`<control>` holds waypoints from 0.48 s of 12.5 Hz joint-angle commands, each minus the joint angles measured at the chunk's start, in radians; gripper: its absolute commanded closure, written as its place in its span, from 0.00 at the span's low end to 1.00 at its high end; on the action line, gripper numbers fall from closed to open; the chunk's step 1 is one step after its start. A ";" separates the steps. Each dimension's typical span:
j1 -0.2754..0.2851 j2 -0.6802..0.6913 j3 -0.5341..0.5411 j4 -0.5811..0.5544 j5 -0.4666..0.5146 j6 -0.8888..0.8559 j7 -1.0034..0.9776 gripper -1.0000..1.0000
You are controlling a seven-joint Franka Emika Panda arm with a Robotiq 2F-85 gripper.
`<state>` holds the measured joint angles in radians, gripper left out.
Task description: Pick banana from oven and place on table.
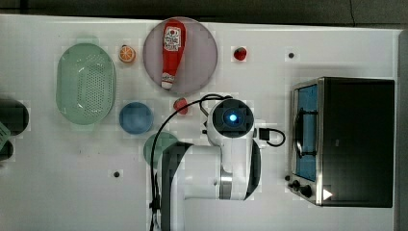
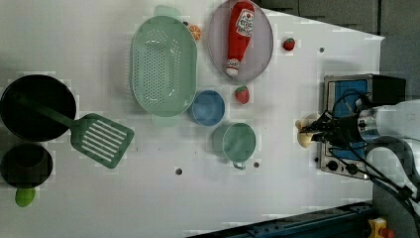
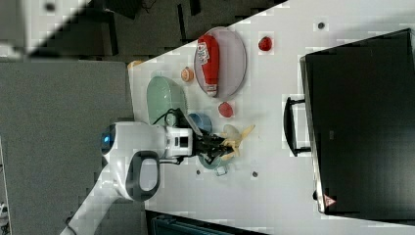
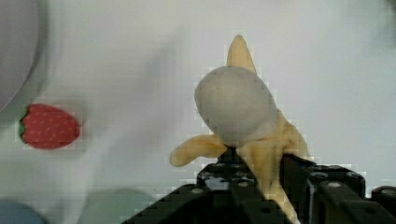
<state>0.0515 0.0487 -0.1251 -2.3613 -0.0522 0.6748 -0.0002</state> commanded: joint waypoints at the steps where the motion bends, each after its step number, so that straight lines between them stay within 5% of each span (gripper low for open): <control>1: 0.016 0.003 -0.011 0.003 0.014 0.070 0.033 0.53; 6: 0.016 -0.021 -0.012 0.026 0.020 0.079 0.033 0.00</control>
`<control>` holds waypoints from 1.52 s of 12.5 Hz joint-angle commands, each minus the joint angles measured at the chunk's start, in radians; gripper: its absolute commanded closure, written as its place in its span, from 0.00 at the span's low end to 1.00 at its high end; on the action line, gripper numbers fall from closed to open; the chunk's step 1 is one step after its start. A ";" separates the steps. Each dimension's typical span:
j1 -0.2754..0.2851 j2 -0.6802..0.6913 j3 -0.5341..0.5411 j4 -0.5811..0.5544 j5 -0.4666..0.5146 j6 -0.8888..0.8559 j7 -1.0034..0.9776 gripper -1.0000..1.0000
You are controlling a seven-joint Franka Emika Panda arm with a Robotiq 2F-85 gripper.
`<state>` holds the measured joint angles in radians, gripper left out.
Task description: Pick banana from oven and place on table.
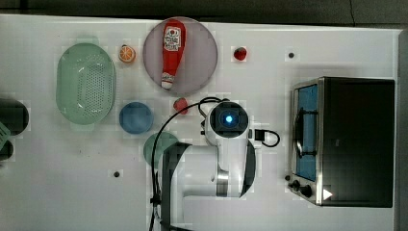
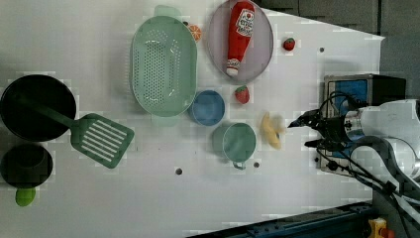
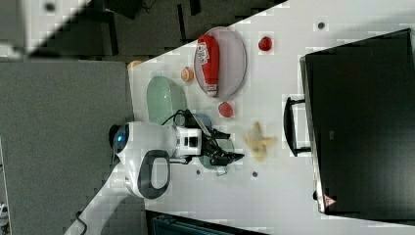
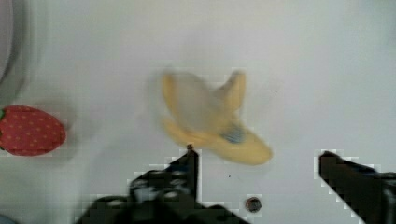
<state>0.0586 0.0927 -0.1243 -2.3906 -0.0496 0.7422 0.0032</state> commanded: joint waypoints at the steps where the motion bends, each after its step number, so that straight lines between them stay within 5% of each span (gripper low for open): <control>1: 0.009 -0.090 -0.014 0.071 0.018 0.003 0.030 0.00; 5: 0.009 -0.244 -0.014 0.214 0.016 -0.165 0.030 0.00; 11: 0.009 -0.337 -0.012 0.543 0.014 -0.742 0.020 0.00; 19: 0.009 -0.339 -0.012 0.601 0.012 -0.820 0.020 0.00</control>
